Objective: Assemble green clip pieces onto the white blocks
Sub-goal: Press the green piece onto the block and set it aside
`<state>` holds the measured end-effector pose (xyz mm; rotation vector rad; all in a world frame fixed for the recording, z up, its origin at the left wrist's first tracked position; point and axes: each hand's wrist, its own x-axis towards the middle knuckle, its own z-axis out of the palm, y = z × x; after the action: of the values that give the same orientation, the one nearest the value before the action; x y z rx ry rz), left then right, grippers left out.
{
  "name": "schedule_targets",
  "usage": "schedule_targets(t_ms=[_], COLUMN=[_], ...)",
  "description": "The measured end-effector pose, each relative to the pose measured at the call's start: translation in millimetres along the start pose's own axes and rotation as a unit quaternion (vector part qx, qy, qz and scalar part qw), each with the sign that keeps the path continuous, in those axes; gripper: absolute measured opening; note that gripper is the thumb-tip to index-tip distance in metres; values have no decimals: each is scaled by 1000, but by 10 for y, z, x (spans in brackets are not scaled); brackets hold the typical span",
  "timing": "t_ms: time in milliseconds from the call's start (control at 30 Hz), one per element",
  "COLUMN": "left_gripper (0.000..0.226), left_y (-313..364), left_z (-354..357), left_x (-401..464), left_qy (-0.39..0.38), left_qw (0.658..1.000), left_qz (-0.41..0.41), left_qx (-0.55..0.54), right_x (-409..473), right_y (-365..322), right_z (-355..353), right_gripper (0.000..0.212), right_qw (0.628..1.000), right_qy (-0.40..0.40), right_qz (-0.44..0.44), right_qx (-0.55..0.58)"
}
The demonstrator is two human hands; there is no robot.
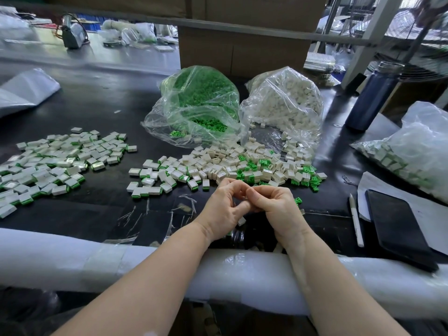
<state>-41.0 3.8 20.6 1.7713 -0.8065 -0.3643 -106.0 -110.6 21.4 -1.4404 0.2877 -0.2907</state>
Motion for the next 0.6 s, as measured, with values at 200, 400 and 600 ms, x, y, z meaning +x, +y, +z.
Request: schedule_targets(t_ms=[200, 400, 600], left_gripper=[15, 18, 16], left_y=[4, 9, 3], left_z=[14, 13, 8], left_x=[1, -5, -4], left_qy=[-6, -4, -9], left_qw=[1000, 1000, 1000], left_qz=[0, 10, 10], left_qx=[6, 13, 14], right_x=[-4, -5, -4], right_y=[-4, -5, 0], right_z=[-7, -9, -15], right_gripper=[13, 16, 15], right_qw=[1000, 1000, 1000], right_qy=[-4, -5, -5], right_qz=[5, 5, 6], right_qx=[5, 5, 7])
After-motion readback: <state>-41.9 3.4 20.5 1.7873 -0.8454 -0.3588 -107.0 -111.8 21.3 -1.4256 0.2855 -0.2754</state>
